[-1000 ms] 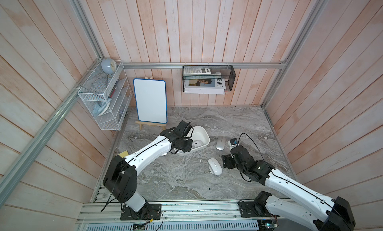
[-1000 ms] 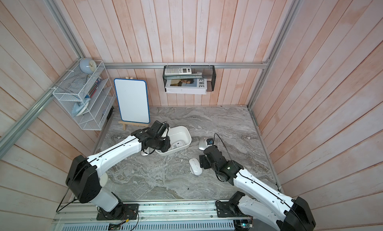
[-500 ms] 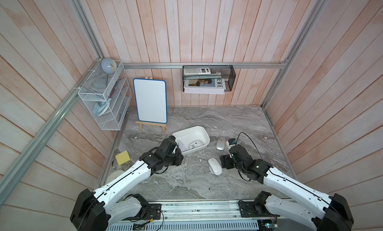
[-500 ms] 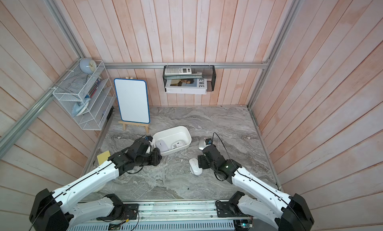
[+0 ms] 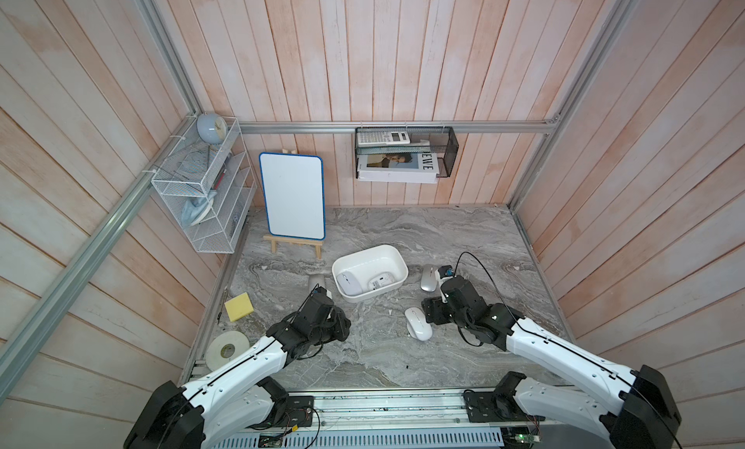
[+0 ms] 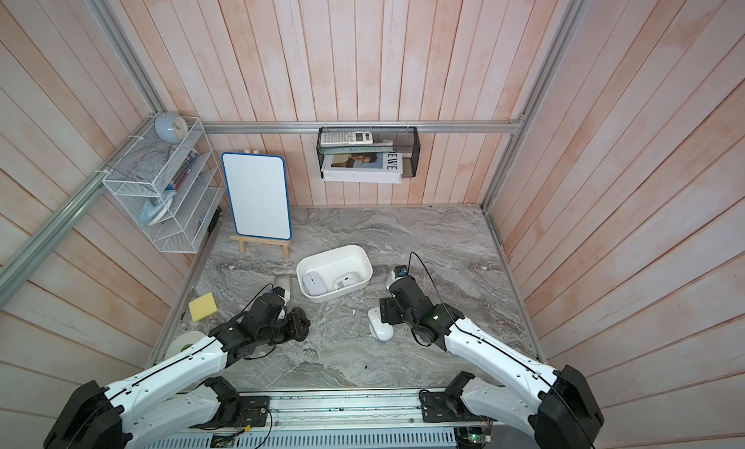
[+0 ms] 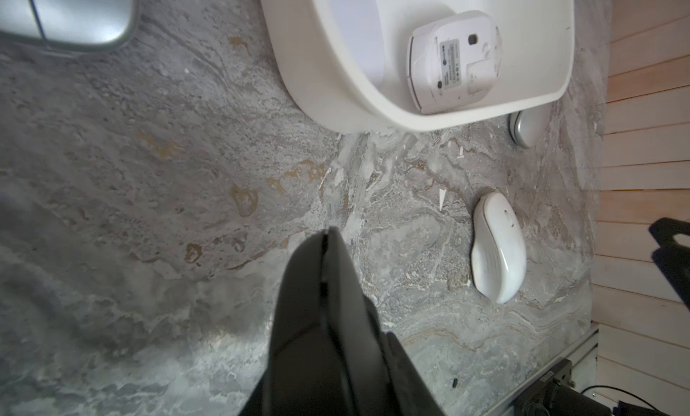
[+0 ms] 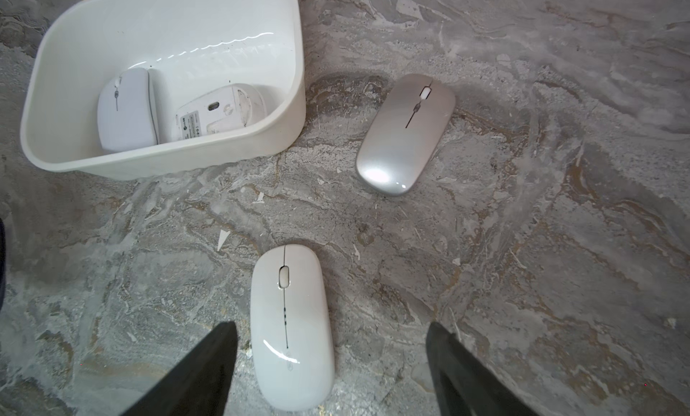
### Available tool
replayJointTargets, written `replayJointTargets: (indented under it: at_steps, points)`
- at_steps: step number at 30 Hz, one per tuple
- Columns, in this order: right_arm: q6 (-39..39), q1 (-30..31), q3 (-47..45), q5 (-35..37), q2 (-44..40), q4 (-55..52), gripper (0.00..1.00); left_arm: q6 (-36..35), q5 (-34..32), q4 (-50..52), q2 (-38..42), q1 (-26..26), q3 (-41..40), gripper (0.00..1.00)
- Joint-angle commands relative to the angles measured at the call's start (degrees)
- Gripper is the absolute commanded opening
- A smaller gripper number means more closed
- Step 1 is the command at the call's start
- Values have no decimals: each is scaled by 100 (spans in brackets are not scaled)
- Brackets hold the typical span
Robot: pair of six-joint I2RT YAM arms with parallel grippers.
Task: Take out the mouse from the storage box
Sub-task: Place the mouse at the center of the board.
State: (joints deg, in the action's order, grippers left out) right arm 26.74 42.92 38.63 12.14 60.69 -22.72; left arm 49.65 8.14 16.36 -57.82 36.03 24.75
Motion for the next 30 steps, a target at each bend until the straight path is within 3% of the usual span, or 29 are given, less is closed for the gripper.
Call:
replayJointTargets:
  at_steps: [1,23,30]
  points:
    - [118,-2,147,-37,49,3,83,326,198,-643,67,-26,-245,24]
    - [279,116,310,-24,321,28,83,700,328,-1938,-591,-97,-1032,25]
    - [292,164,358,33,340,-2,83,765,298,-2072,-619,-131,-1154,37]
